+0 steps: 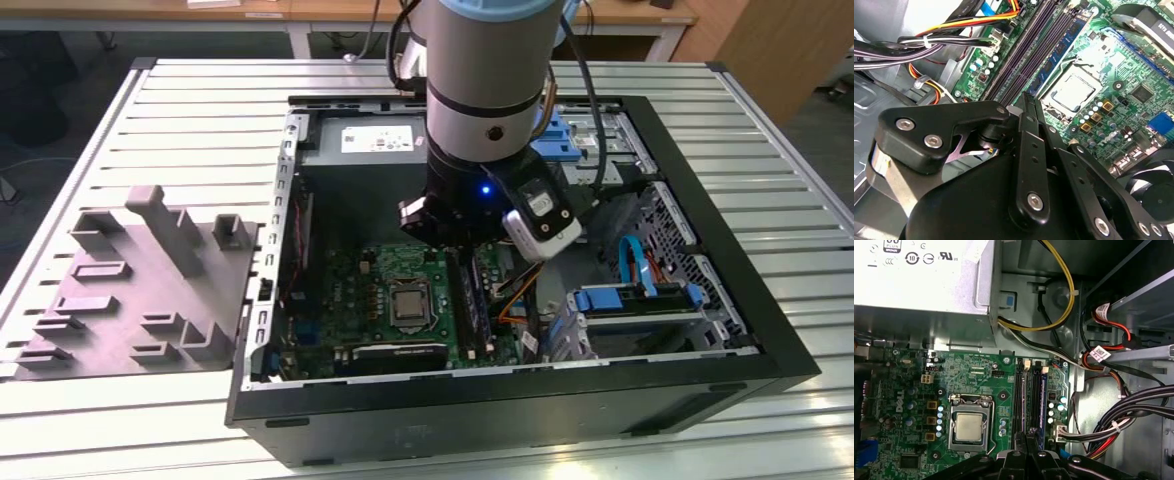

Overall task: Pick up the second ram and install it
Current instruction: 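Insert the second ram into the second slot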

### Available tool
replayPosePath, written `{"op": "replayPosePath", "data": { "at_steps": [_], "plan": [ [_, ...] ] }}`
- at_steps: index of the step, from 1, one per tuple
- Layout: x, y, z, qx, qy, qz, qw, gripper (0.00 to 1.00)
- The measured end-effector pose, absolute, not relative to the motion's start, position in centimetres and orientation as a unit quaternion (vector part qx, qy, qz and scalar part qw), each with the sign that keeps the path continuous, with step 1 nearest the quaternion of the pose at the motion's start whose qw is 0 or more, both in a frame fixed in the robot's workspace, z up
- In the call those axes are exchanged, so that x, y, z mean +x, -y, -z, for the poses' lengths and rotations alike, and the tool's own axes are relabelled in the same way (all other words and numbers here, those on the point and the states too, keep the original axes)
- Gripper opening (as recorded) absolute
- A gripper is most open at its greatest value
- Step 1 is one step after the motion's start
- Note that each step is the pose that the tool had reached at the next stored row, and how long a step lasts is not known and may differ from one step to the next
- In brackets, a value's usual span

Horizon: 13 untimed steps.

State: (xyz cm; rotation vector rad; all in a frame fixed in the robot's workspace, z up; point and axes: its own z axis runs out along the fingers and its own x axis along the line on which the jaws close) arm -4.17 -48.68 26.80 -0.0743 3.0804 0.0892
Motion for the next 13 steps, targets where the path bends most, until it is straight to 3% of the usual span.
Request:
{"op": "replayPosePath", "data": {
  "at_steps": [13],
  "plan": [
    [-4.11,48.68,-26.28,-0.012,-0.999,-0.030,0.030,0.11]
  ]
}}
